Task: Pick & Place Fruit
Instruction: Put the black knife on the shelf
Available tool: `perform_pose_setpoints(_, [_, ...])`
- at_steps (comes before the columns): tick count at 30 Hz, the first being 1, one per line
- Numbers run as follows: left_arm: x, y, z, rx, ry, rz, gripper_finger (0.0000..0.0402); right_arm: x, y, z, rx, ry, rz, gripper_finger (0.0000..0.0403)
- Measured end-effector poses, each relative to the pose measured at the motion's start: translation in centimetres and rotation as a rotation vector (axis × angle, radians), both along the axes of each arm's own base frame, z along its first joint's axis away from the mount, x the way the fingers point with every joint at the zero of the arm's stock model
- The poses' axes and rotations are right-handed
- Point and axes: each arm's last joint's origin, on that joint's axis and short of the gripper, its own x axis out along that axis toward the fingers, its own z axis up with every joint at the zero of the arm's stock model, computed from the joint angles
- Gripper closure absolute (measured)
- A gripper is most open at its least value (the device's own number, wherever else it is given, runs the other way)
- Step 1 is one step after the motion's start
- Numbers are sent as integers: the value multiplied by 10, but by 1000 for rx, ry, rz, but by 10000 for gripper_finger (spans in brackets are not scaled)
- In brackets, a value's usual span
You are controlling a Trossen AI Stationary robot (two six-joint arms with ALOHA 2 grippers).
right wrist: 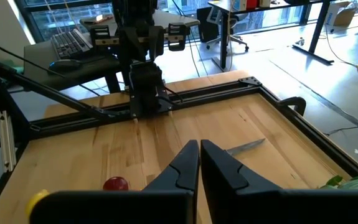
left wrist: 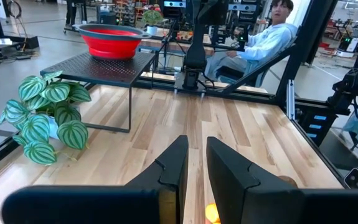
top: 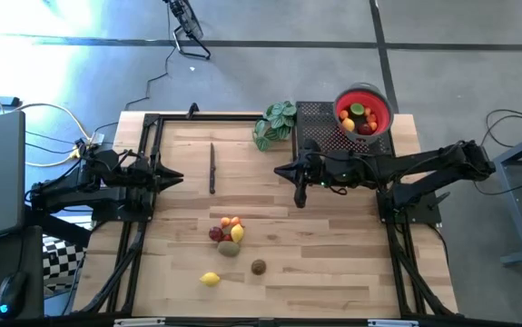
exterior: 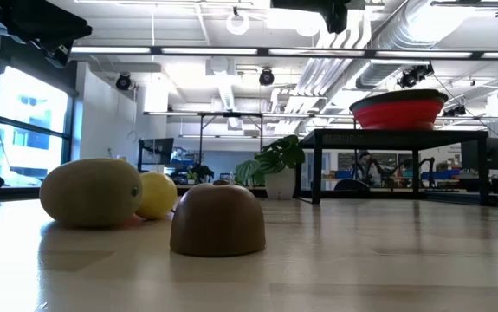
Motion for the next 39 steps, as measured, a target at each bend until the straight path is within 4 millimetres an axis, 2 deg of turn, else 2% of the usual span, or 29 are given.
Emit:
perform_pose_setpoints(11, [0,0,1,1,-11,-3,348,0,0,0,-7,1,1,394])
perform_pose_setpoints(23, [1,-2,15,-37,-152,-75,348,0,0,0,-7,2,1,394])
perform_pose_setpoints(27, [9,-1,12,-91,-95,-73,355,0,0,0,-7,2,2,394])
perform_pose_setpoints(31, [23,1,8,-110,-14,-54,385,0,0,0,-7,2,2,394])
perform_pose_setpoints(33, [29,3,6,-137,21,-6,397,0,0,0,-7,2,2,394])
perform_pose_setpoints(39, [40,9,0,-276,67,157,398,0,0,0,-7,2,2,394])
